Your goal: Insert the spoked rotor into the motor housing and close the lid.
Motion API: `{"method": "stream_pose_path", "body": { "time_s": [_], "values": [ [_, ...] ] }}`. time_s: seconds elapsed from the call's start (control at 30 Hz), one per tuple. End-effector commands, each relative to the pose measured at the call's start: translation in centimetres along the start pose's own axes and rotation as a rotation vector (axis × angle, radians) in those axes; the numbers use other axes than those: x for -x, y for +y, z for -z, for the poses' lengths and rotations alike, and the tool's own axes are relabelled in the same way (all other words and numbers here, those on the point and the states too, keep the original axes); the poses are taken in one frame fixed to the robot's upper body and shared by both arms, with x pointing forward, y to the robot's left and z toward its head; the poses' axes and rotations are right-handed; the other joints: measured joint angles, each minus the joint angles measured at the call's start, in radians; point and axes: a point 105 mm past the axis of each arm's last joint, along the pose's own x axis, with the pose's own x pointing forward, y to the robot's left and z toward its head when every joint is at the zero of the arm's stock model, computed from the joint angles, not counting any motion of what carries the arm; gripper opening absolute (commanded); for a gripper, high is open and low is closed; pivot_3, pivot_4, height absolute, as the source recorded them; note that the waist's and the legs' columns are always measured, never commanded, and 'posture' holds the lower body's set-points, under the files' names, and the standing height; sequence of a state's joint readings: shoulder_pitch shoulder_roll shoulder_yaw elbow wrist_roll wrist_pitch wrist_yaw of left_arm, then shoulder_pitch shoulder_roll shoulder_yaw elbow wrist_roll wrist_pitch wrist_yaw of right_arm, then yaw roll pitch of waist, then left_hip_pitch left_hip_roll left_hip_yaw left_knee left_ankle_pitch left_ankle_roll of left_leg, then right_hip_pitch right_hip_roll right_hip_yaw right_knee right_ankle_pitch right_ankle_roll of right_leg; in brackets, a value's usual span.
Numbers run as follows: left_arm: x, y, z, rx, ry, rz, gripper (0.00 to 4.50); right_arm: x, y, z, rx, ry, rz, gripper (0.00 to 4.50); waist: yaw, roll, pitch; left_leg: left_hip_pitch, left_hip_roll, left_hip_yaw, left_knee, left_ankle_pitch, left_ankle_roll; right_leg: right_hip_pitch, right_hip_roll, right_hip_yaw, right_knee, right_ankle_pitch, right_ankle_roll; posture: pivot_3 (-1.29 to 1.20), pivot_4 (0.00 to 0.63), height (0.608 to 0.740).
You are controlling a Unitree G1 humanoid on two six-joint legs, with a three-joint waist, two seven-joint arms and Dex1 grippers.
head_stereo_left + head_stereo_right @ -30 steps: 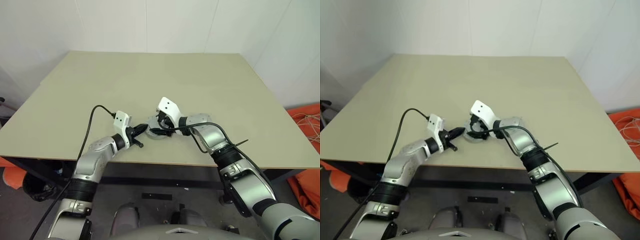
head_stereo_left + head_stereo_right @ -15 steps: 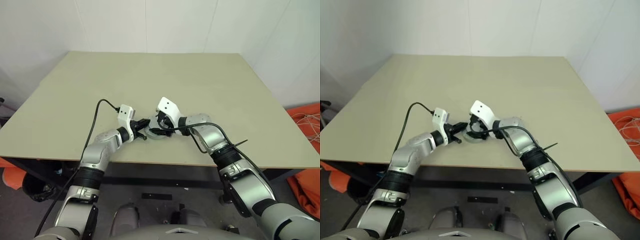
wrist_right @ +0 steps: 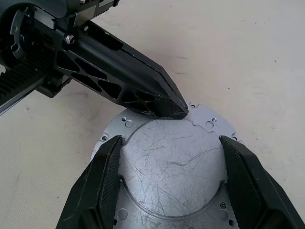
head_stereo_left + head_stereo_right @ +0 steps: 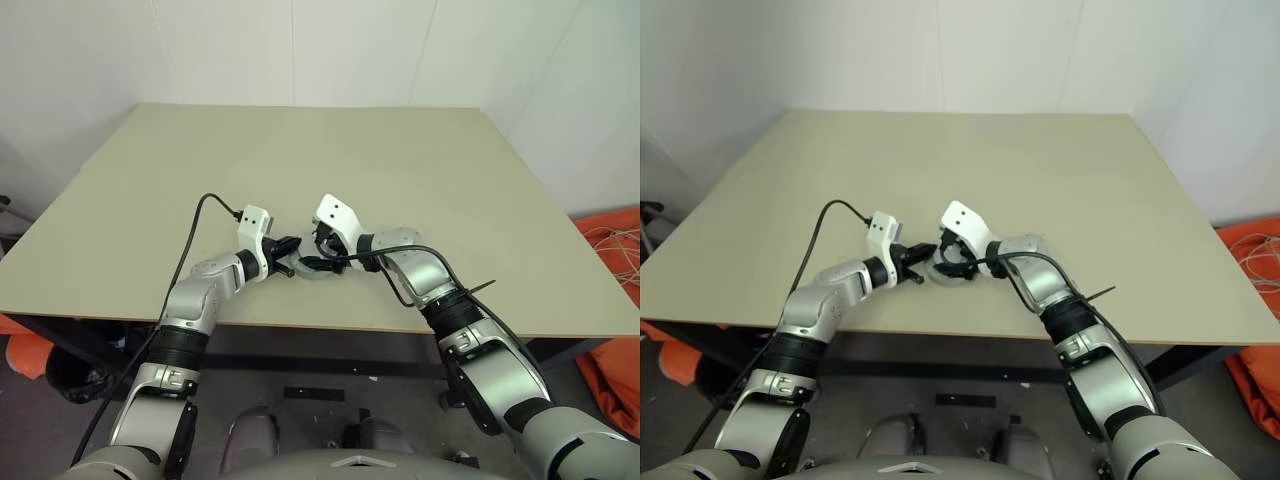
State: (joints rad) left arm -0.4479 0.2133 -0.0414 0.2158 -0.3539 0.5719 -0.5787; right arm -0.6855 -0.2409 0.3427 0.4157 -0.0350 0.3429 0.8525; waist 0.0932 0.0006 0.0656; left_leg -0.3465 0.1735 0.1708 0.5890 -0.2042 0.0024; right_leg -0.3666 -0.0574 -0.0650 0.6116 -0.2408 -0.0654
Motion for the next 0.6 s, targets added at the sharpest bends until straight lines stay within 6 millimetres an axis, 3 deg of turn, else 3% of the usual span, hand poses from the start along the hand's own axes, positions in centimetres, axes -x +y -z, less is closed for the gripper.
{"method": "stream_pose_path", "body": {
  "time_s": [0.03, 0.07, 0.1, 0.37, 0.6],
  "values": [
    [-0.3, -0.3, 1.5, 0.011, 0.066, 0.009, 0.0, -0.2, 0.9, 0.0, -0.006, 0.0, -0.047, 4.1, 0.0, 0.0, 0.0, 0.0, 0.0, 0.0, -0.001, 0.0, 0.0, 0.0, 0.0, 0.0, -0.001, 0.0, 0.0, 0.0, 0.0, 0.74],
    [-0.3, -0.4, 1.5, 0.012, 0.066, 0.01, 0.0, -0.2, 1.0, -0.1, -0.007, -0.002, -0.049, 4.45, 0.0, 0.0, 0.0, 0.0, 0.0, 0.0, -0.001, 0.0, 0.0, 0.0, 0.0, 0.0, -0.001, 0.0, 0.0, 0.0, 0.0, 0.74],
    [-0.2, -0.4, 1.5, 0.012, 0.066, 0.01, 0.0, -0.2, 0.9, -0.2, -0.007, -0.004, -0.046, 4.48, 0.0, 0.0, 0.0, 0.0, 0.0, 0.0, -0.002, 0.0, 0.0, 0.0, 0.0, 0.0, -0.002, 0.0, 0.0, 0.0, 0.0, 0.74],
    [-0.2, -0.5, 1.6, 0.019, 0.062, 0.01, 0.0, 0.5, 0.7, -0.5, 0.015, -0.008, -0.036, 4.48, 0.003, 0.0, 0.0, 0.0, -0.001, 0.0, -0.006, 0.0, 0.0, 0.0, 0.0, 0.0, -0.004, 0.0, 0.0, 0.0, 0.0, 0.74],
    [-0.2, -0.7, 1.7, 0.026, 0.062, 0.016, 0.0, 1.9, 0.0, -2.3, 0.001, -0.081, 0.008, 4.48, 0.003, 0.0, 0.0, -0.002, -0.002, 0.0, -0.008, 0.0, 0.0, -0.002, 0.0, 0.0, -0.005, 0.0, 0.0, 0.0, 0.0, 0.74]
  ]
}}
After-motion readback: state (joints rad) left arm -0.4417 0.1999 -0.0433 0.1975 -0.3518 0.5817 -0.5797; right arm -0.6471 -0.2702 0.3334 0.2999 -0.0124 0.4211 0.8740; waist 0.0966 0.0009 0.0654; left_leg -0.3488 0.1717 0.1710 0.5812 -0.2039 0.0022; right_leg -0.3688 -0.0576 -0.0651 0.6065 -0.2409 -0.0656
